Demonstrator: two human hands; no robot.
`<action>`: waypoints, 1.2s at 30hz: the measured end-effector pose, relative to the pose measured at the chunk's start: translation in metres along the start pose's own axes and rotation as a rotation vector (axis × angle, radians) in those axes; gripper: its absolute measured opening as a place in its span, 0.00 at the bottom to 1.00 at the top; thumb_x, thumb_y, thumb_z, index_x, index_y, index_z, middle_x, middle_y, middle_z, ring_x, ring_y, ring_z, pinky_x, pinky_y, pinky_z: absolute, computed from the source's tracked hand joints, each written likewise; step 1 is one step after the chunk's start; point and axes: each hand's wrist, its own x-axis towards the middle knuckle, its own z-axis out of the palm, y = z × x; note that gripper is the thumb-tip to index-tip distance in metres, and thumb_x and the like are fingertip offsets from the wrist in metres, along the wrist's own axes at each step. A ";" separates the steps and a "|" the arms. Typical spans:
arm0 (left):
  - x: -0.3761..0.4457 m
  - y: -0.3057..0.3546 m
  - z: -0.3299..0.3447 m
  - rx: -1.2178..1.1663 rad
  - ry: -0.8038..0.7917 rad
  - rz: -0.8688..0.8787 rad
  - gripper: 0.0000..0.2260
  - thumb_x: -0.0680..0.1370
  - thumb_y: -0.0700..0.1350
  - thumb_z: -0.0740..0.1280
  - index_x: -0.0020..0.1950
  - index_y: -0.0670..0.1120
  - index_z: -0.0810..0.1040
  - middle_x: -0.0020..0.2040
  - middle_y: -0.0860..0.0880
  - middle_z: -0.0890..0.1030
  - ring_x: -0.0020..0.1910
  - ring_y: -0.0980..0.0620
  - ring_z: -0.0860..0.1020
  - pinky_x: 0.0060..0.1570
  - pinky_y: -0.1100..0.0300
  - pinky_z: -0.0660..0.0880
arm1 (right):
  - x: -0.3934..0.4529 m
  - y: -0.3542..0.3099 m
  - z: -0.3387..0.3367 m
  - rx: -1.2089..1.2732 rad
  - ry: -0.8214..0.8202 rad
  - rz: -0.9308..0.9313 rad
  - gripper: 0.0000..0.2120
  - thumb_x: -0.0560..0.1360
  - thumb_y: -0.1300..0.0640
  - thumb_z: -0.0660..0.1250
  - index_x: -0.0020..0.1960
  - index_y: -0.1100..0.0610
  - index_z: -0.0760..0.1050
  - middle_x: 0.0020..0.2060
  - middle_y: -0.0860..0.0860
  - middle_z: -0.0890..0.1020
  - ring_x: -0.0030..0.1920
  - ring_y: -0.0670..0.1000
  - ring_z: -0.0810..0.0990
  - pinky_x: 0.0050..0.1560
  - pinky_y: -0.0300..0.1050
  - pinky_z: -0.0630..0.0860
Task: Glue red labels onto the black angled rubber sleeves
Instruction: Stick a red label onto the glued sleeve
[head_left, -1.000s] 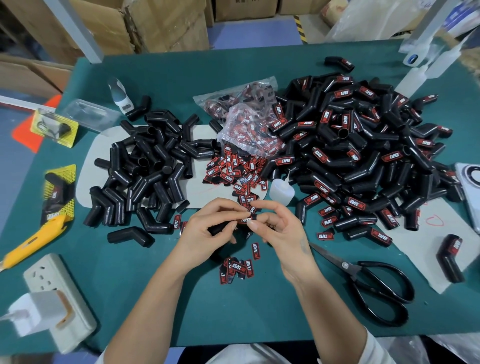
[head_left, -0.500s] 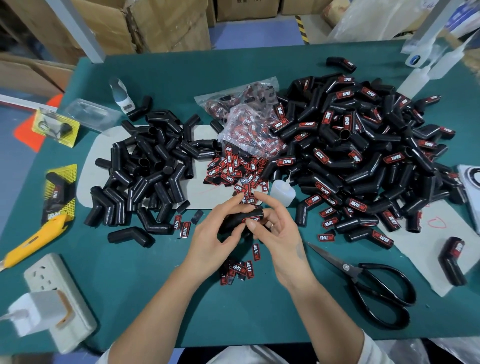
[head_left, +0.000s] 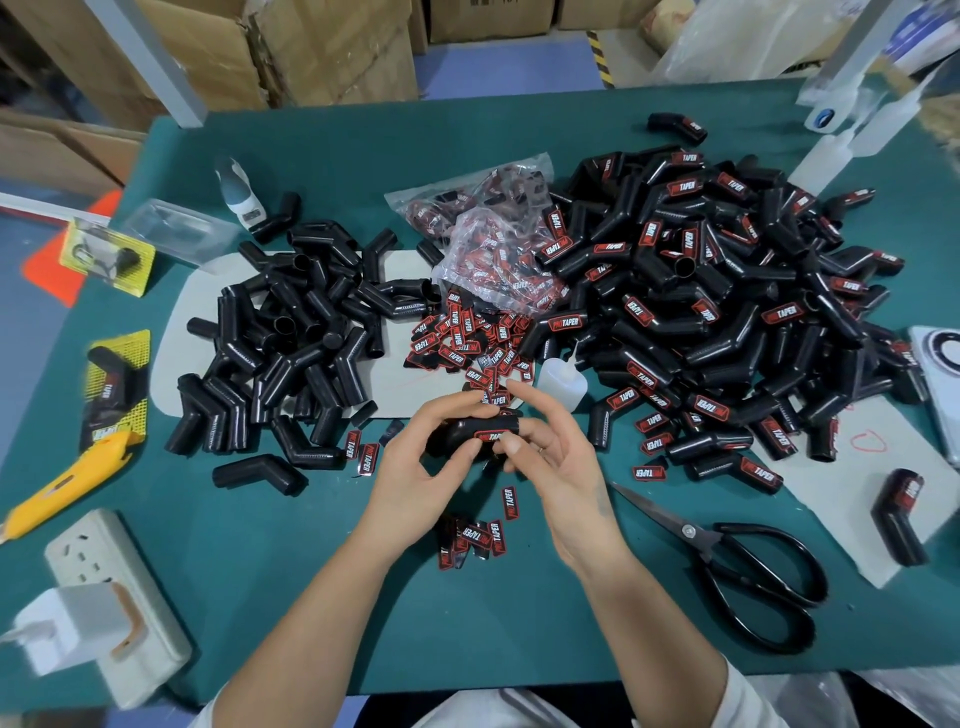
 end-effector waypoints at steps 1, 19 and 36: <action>0.001 -0.001 0.000 0.001 -0.003 0.003 0.18 0.82 0.40 0.69 0.68 0.58 0.79 0.63 0.54 0.83 0.68 0.48 0.79 0.69 0.59 0.72 | 0.000 0.001 0.000 -0.027 0.000 -0.010 0.22 0.81 0.59 0.69 0.72 0.42 0.75 0.49 0.52 0.87 0.52 0.48 0.82 0.54 0.40 0.77; 0.000 0.006 -0.006 -0.274 -0.138 -0.087 0.16 0.82 0.37 0.67 0.70 0.48 0.76 0.65 0.44 0.79 0.53 0.46 0.82 0.54 0.57 0.78 | 0.003 0.004 -0.003 0.021 0.067 0.048 0.17 0.82 0.56 0.68 0.70 0.46 0.79 0.36 0.50 0.81 0.39 0.46 0.78 0.41 0.36 0.74; -0.001 -0.002 0.001 0.217 0.037 0.153 0.14 0.79 0.40 0.74 0.62 0.53 0.84 0.53 0.54 0.77 0.53 0.51 0.82 0.55 0.64 0.75 | 0.004 0.005 0.002 0.199 0.023 0.153 0.19 0.74 0.60 0.77 0.64 0.50 0.82 0.35 0.52 0.82 0.32 0.48 0.80 0.40 0.42 0.79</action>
